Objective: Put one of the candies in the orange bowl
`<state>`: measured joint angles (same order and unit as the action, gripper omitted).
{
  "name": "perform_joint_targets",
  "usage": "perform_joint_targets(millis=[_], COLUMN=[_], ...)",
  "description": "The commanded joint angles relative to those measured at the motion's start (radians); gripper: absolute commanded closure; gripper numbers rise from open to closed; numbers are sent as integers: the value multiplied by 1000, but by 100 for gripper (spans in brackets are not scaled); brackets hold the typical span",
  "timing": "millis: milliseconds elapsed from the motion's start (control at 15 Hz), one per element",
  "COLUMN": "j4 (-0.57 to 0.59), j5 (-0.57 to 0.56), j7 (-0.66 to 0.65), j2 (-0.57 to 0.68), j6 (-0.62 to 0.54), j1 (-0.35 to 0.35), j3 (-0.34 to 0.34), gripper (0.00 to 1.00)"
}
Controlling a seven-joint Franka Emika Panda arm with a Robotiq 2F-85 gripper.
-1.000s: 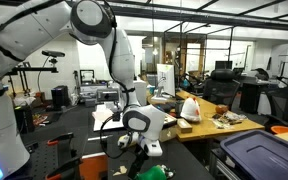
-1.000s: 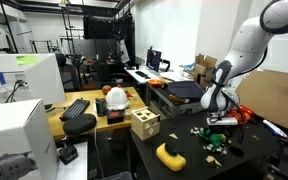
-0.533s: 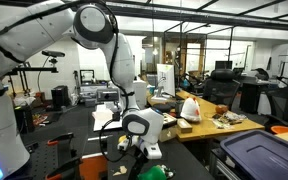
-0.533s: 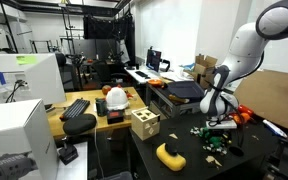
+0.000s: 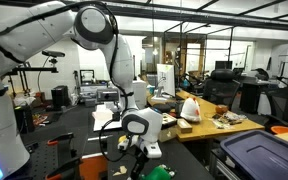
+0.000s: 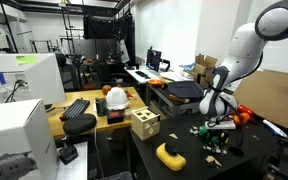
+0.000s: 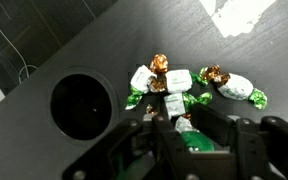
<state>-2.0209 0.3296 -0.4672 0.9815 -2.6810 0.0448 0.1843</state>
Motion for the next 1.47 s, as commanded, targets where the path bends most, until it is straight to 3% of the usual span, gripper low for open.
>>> perform_joint_targets(millis=[0, 333, 867, 933, 1000, 1400], j4=[-1, -15, 13, 15, 14, -11], j5=[-3, -21, -39, -46, -49, -106], j7=[-31, -8, 48, 51, 48, -7], j2=[8, -3, -1, 1, 1, -6], j6=[-26, -44, -43, -40, -42, -91], j1=[-22, -41, -63, -69, -75, -166], j3=[16, 12, -69, -67, -65, 38], gripper=[98, 97, 97, 64, 63, 19])
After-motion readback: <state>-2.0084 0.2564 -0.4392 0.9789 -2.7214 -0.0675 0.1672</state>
